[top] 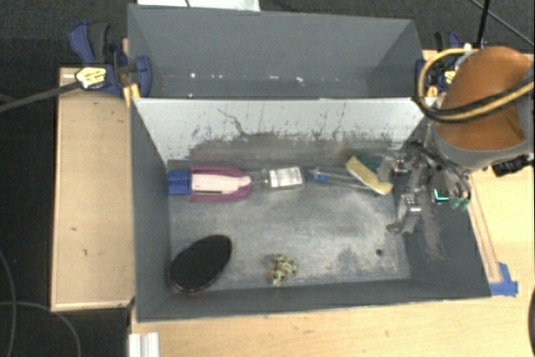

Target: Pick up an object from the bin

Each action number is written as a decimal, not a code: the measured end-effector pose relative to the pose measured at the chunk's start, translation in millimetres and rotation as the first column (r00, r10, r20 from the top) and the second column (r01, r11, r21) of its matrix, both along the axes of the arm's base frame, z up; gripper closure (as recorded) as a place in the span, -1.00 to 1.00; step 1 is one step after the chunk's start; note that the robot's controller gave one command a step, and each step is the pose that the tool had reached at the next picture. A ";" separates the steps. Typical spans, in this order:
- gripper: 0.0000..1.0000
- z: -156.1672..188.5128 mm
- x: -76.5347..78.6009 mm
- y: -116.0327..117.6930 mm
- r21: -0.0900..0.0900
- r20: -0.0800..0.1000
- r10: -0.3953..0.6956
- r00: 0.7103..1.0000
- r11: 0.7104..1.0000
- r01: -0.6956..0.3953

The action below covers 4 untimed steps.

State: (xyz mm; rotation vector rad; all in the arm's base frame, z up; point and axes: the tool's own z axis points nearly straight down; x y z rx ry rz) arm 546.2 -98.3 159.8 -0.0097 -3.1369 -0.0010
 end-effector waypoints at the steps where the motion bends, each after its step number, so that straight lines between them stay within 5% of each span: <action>1: -1.00 -89.6 48.3 -19.8 0.002 0.015 -0.081 0.997 0.997 0.081; 2: -1.00 -57.2 48.4 -1.4 0.000 0.013 -0.143 0.990 0.990 0.143; 3: -1.00 -58.9 44.2 -20.2 0.001 0.012 -0.355 0.935 0.935 0.355; 4: -1.00 -85.7 46.9 18.7 0.002 0.016 -0.493 0.870 0.870 0.493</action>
Offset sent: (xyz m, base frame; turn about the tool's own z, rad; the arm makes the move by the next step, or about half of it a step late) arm 0.0443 -0.0212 -0.0898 0.0820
